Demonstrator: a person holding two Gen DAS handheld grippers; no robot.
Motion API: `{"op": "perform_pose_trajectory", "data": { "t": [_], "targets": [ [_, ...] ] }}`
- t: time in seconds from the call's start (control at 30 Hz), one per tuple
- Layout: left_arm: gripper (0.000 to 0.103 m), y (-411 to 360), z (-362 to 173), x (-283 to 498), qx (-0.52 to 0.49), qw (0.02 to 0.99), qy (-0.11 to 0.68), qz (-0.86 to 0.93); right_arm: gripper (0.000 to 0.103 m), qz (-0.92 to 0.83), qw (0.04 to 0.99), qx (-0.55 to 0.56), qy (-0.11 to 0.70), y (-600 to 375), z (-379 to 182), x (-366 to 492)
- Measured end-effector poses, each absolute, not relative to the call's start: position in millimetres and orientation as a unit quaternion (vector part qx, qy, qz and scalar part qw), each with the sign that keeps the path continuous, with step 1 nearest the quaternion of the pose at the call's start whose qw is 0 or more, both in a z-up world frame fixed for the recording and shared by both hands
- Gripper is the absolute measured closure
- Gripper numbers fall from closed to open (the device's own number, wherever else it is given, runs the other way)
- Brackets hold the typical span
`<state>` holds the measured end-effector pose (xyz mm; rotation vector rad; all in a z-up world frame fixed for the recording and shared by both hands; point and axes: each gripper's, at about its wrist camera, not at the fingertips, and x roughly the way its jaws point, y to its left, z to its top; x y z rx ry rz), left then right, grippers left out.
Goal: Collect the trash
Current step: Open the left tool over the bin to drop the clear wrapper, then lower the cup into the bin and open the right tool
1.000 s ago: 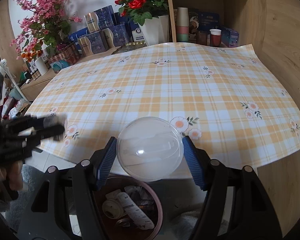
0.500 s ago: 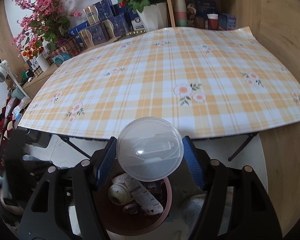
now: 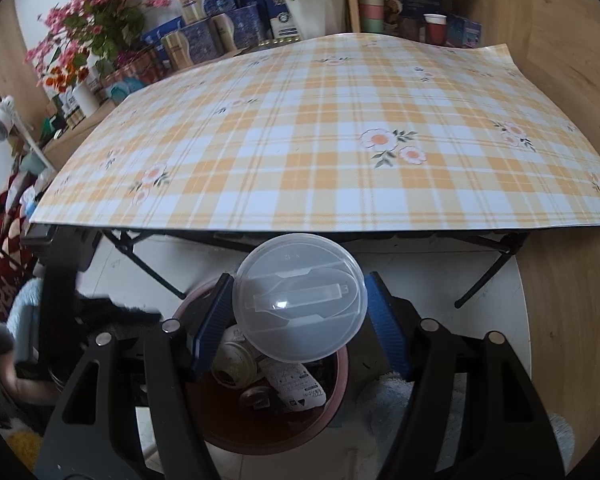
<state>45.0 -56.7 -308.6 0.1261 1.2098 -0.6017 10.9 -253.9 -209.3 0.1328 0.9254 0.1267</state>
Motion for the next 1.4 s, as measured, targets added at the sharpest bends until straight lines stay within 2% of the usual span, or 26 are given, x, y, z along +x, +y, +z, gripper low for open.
{"op": "perform_pose_trajectory", "data": {
  "t": [0.07,0.33,0.53,0.77,1.03,1.2,1.4],
  "targets": [
    [0.009,-49.0,-291.5,44.3,0.055,0.807,0.528,-0.258,0.036,0.066,0.891,0.057,0.445,-248.0,-212.9,7.7],
    [0.007,-4.9,-216.2,41.3,0.047,0.890,0.405,-0.204,0.036,0.090,0.882,0.041,0.461,-230.2,-234.4,10.1],
    [0.006,19.5,-196.0,34.4,0.056,0.920,0.346,-0.174,0.036,0.112,0.867,0.038,0.484,-210.2,-259.7,17.9],
    [0.006,20.4,-206.1,19.7,0.075,0.926,0.336,-0.155,0.036,0.122,0.838,0.029,0.531,-194.0,-292.2,23.8],
    [0.006,17.5,-217.0,21.0,0.049,0.922,0.356,-0.143,0.035,0.122,0.815,-0.004,0.567,-179.5,-314.3,28.1],
    [0.006,22.6,-221.0,25.6,0.037,0.920,0.367,-0.135,0.016,0.121,0.818,-0.002,0.562,-181.0,-310.6,27.7],
    [0.006,26.2,-222.3,28.4,0.026,0.919,0.372,-0.126,0.007,0.102,0.833,0.002,0.544,-188.1,-298.8,25.6]
  ]
}}
